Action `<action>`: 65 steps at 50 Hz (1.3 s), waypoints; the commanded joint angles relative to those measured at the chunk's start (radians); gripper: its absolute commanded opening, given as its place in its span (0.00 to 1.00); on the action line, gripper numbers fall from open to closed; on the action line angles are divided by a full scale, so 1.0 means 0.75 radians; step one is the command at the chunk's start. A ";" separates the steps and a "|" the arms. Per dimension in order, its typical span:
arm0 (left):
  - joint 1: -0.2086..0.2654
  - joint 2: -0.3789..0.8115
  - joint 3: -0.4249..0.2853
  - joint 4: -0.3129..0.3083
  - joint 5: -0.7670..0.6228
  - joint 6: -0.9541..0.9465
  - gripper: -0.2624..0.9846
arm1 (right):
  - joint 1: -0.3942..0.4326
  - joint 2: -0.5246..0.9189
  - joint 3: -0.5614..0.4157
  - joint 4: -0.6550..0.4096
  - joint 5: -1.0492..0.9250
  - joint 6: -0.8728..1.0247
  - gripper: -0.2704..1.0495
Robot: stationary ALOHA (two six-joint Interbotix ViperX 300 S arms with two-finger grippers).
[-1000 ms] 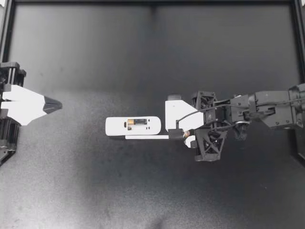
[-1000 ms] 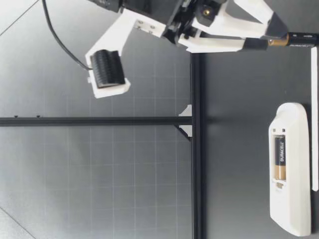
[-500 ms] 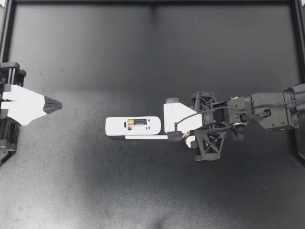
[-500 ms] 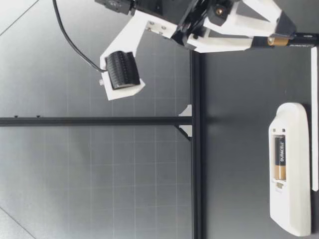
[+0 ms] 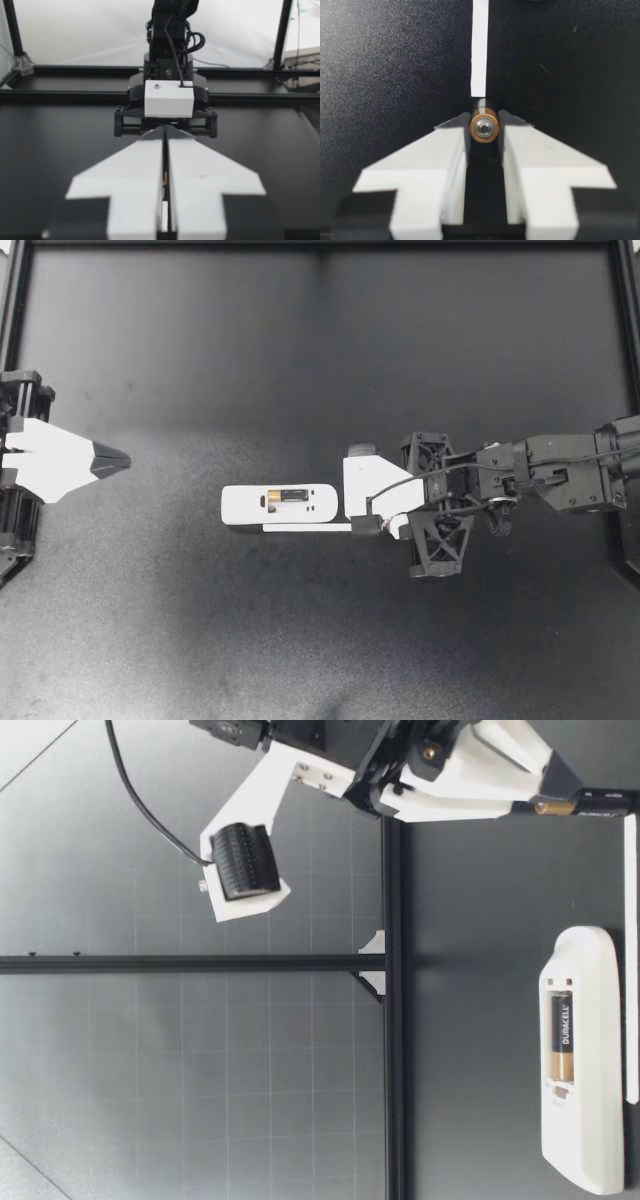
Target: Place the battery into the slot of the remote controller.
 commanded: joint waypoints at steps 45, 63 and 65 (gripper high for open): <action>0.076 0.751 -0.284 -0.012 0.376 -0.002 0.08 | -0.055 -0.086 0.282 0.102 -1.307 0.002 0.22; 0.076 1.027 -0.391 -0.012 0.448 0.000 0.08 | -0.057 0.084 0.213 0.100 -1.362 -0.006 0.22; 0.076 1.051 -0.399 -0.012 0.448 0.000 0.08 | -0.059 0.096 0.207 0.100 -1.362 -0.008 0.22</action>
